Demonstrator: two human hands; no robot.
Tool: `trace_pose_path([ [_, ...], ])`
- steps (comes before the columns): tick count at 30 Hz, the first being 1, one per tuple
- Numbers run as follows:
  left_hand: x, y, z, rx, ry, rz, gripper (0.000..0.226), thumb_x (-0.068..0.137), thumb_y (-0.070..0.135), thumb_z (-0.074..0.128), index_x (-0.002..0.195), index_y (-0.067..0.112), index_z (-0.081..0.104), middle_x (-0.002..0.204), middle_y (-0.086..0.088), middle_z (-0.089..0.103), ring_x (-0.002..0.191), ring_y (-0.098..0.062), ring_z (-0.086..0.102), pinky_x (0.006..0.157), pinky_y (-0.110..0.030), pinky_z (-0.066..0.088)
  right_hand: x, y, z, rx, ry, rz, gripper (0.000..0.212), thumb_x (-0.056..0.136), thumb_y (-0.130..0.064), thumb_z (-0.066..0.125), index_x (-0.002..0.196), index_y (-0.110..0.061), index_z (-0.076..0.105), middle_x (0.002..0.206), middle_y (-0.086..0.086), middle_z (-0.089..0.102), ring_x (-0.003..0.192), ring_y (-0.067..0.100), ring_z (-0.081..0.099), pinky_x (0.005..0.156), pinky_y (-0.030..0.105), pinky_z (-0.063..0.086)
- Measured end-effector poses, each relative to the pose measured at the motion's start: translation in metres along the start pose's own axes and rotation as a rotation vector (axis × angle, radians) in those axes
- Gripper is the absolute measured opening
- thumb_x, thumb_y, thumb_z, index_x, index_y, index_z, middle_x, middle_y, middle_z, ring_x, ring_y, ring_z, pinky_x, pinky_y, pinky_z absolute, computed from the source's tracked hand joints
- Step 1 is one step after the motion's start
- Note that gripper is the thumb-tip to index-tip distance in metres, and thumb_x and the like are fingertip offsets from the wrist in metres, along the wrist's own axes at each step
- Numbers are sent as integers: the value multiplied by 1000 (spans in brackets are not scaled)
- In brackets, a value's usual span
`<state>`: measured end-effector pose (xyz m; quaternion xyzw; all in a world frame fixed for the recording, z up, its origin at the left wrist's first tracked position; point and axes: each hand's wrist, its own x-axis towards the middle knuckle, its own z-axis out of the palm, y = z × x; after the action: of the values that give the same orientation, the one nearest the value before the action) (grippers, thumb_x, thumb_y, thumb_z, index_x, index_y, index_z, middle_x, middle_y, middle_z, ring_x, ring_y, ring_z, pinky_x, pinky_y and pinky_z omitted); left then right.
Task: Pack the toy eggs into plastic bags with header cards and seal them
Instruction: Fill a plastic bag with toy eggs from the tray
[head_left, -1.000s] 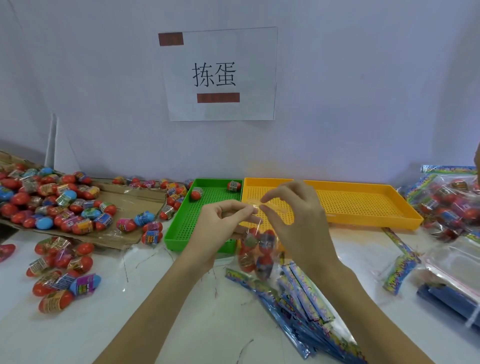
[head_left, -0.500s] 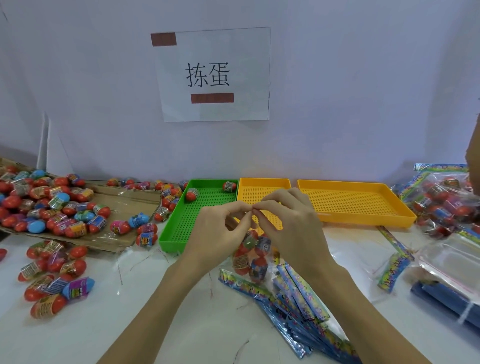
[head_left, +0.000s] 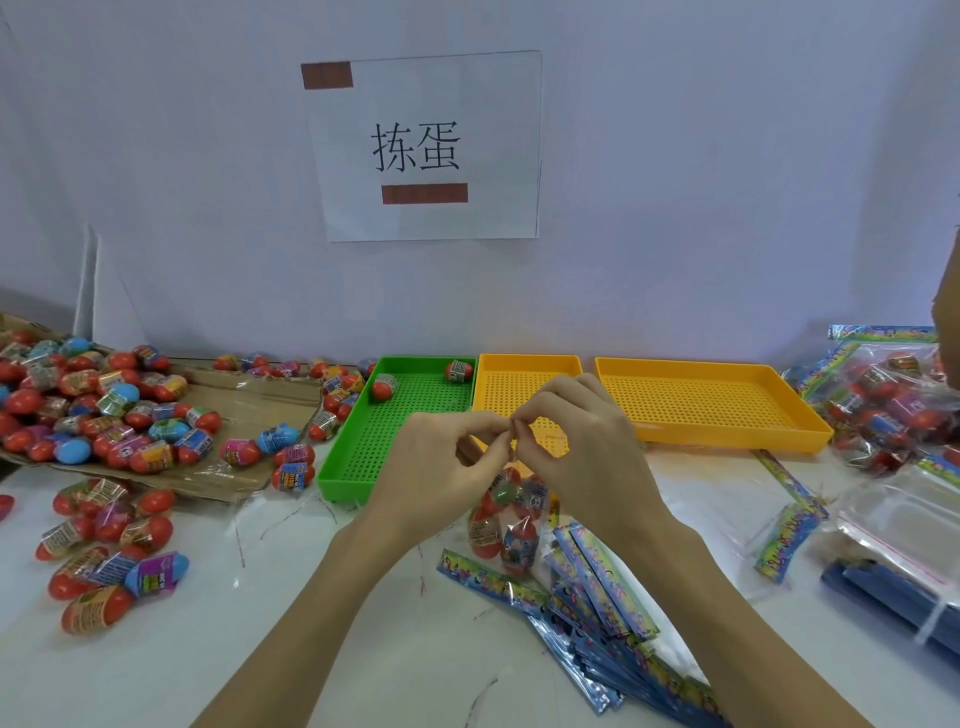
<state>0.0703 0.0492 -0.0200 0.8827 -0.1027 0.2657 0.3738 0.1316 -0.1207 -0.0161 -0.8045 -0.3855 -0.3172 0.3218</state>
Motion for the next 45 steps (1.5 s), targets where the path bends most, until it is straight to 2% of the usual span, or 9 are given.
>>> trace_pose_path([
  [6,1,-1,2,-68,34,-46,16,96,16,72,103,27,83,84,20,77,70,-7,74,64,-23,60,-2,-1,2,215,8,185,6,90,-13,74,87,-17,72,85,-9,65,85,7,55,78,21,46],
  [12,1,-4,0,-52,16,-32,15,95,21,69,101,24,83,84,21,76,69,-5,73,62,-14,56,-1,2,0,163,-69,109,4,92,-17,75,90,-14,74,89,-7,66,91,13,56,82,28,48],
  [18,1,-4,-2,-73,2,-96,15,96,20,73,102,27,84,79,20,77,65,-7,73,63,-33,63,0,4,-1,294,-79,219,7,90,-14,76,85,-19,74,84,-14,65,86,3,57,75,11,40],
  [23,2,-2,-7,-135,-13,-192,14,97,21,72,100,28,83,80,15,79,64,-17,75,64,-45,63,4,16,-6,308,-13,275,11,89,-12,76,82,-19,72,81,-9,67,80,3,58,73,10,42],
  [28,6,-11,-18,-363,113,-385,14,99,14,68,102,16,82,86,0,81,69,-23,76,68,-26,61,4,80,-33,121,164,550,9,88,-10,75,82,-17,74,81,0,72,77,16,65,73,29,48],
  [31,6,-16,-20,-379,151,-444,16,100,12,66,102,15,81,86,0,81,69,-18,75,66,-21,59,-8,116,-45,-107,16,623,6,89,-11,75,89,-8,80,91,9,78,85,26,68,79,33,48],
  [34,7,-17,-20,-380,154,-458,16,100,13,66,102,17,81,86,2,81,70,-14,73,65,-20,59,-12,128,-46,-176,-136,599,10,91,-18,78,89,-10,83,92,9,78,87,28,67,80,38,49],
  [40,7,-17,-19,-373,146,-462,16,101,15,66,102,19,81,87,3,81,72,-17,73,67,-23,61,-11,135,-47,-187,-96,571,9,89,-19,80,88,-11,82,92,10,74,80,24,61,74,33,41],
  [45,8,-16,-19,-375,144,-459,16,101,15,66,102,19,81,87,3,81,69,-15,73,68,-24,61,-17,145,-54,-179,-30,669,29,92,-30,77,78,-5,77,80,10,72,77,28,60,70,37,42],
])
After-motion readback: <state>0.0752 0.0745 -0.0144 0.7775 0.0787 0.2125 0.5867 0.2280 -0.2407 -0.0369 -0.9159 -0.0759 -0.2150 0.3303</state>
